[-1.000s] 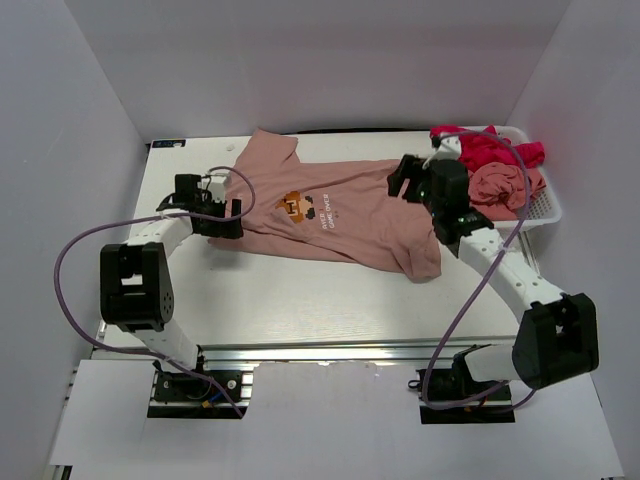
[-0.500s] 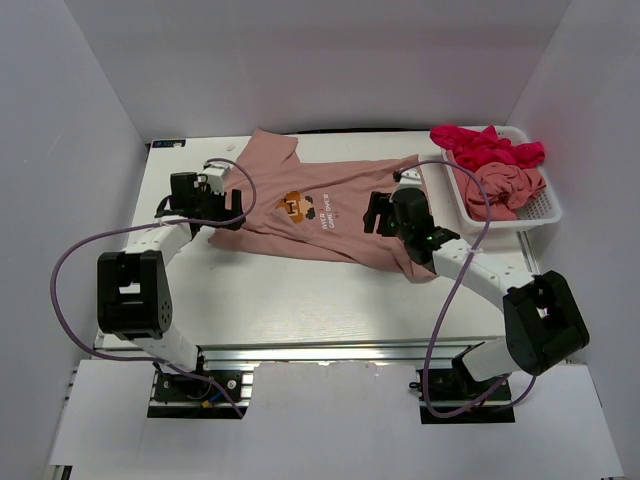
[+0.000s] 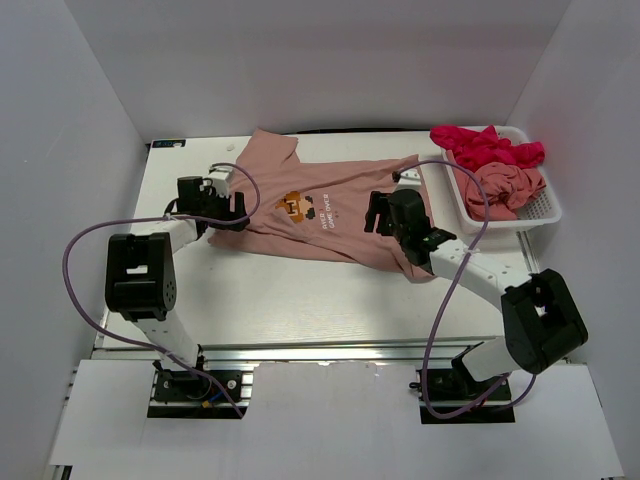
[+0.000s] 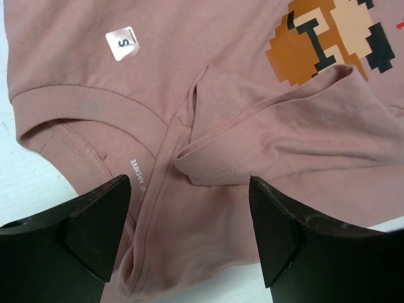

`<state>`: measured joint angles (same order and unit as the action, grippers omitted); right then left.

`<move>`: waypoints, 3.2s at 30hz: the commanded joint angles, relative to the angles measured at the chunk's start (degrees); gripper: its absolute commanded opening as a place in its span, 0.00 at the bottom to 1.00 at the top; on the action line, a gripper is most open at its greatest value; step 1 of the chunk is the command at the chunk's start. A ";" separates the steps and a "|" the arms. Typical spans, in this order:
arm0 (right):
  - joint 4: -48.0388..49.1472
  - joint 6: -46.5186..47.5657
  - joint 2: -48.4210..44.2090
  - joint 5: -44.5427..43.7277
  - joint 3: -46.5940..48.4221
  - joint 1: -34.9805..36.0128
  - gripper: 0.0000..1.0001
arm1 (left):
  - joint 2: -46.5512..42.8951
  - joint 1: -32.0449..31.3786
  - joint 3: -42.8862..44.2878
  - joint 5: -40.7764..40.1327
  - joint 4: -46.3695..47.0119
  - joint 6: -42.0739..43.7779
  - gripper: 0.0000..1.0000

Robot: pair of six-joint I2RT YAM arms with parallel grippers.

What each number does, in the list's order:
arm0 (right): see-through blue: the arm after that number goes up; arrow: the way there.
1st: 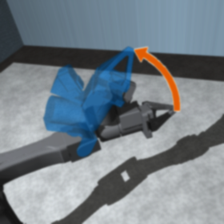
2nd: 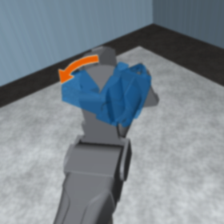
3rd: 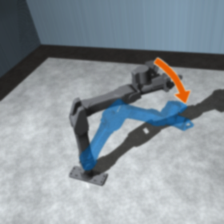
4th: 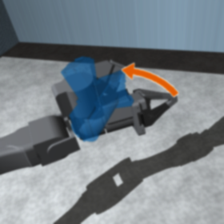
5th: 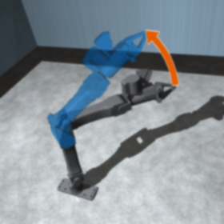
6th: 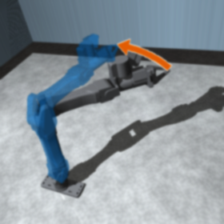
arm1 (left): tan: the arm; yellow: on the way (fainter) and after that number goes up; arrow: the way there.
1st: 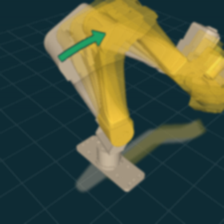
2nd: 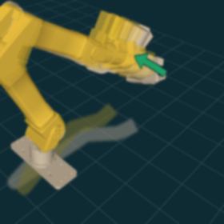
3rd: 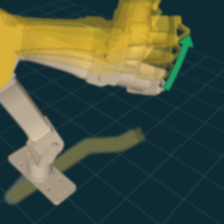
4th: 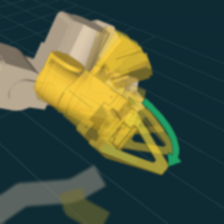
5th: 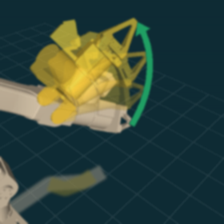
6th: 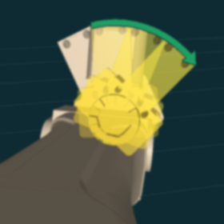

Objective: Fold and stack the t-shirts
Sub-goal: Flatten out the tshirt, then grap the side of the flattened tshirt closest away from the robot with both arms

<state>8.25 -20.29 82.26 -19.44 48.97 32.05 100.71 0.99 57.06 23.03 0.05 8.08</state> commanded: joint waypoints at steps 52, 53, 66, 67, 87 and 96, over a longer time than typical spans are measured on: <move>-15.80 -6.51 -5.18 -10.00 -6.34 -5.69 0.76 | -1.38 -0.12 1.48 4.40 0.91 0.80 0.00; -16.77 -6.69 -5.70 -10.09 -6.60 -5.69 0.76 | -1.65 -0.12 1.48 4.31 0.83 0.97 0.00; -14.15 -6.69 -3.95 -9.39 -8.02 -5.69 0.68 | -6.66 -0.12 3.15 4.04 -4.62 2.38 0.00; -13.79 -6.60 -3.60 -9.21 -7.84 -5.69 0.68 | -6.92 -0.12 3.06 3.96 -4.89 2.64 0.00; -10.89 -5.90 -3.41 -12.89 -6.61 -5.69 0.00 | -10.09 1.03 4.38 4.31 -12.35 5.02 0.00; -15.01 -8.53 -21.77 -23.88 -11.96 -5.69 0.00 | -18.52 5.07 6.48 4.66 -21.66 6.51 0.00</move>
<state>-4.84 -27.11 64.38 -36.71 38.72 26.28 87.83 4.95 60.34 26.65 -17.23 12.91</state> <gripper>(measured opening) 0.009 0.026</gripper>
